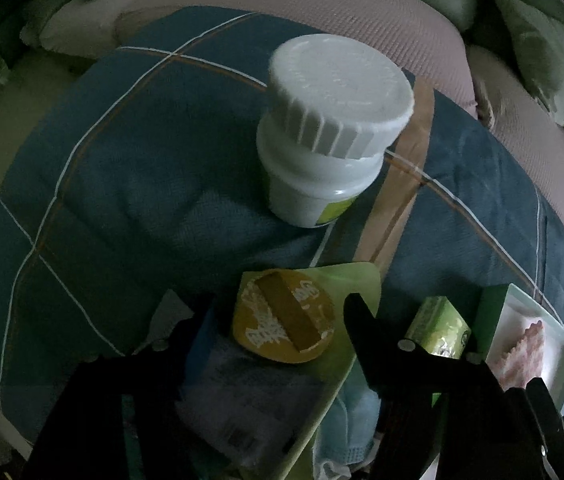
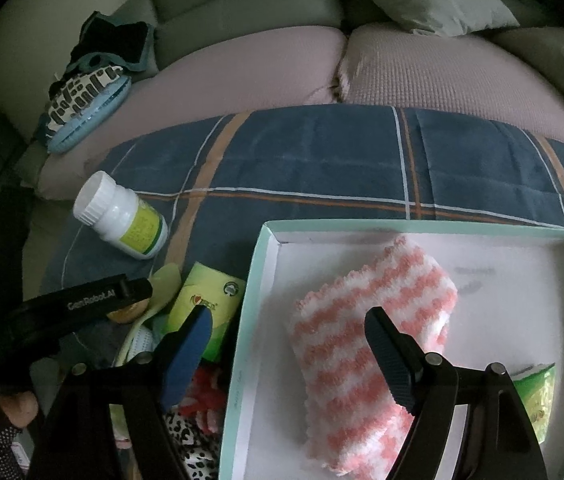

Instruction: Organize soft objects

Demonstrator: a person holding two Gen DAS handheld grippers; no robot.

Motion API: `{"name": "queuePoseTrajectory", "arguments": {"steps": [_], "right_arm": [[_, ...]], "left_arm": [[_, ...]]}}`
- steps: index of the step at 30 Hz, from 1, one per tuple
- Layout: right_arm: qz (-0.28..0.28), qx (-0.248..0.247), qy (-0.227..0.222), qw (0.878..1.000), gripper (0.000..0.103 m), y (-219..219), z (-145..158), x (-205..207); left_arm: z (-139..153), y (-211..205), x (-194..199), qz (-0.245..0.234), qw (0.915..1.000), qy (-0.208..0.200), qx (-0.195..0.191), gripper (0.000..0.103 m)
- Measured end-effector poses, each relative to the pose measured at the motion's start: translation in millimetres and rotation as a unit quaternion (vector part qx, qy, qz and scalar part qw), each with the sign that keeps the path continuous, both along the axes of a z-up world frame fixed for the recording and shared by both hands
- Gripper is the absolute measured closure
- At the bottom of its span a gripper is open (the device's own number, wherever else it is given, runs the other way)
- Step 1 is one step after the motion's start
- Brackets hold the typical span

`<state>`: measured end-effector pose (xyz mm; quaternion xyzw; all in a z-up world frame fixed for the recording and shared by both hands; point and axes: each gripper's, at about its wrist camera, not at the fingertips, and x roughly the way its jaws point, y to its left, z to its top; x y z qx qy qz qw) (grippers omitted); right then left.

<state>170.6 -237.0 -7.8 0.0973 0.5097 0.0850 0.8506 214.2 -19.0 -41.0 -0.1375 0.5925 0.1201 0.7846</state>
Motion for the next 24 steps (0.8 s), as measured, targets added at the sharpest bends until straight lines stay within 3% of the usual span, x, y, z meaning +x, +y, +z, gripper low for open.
{"name": "queuePoseTrajectory", "arguments": {"steps": [5, 22, 24], "right_arm": [[0.001, 0.001, 0.000, 1.000, 0.022, -0.2, 0.3, -0.1], [0.030, 0.027, -0.008, 0.999, 0.022, 20.0, 3.4, 1.5], [0.038, 0.030, -0.009, 0.999, 0.029, 26.4, 3.3, 1.5]], "left_arm": [[-2.7, -7.6, 3.6, -0.007, 0.9999, 0.008, 0.004, 0.051], [34.3, 4.9, -16.8, 0.011, 0.9991, -0.041, -0.010, 0.052], [39.8, 9.3, -20.5, 0.016, 0.9987, -0.048, -0.011, 0.052]]}}
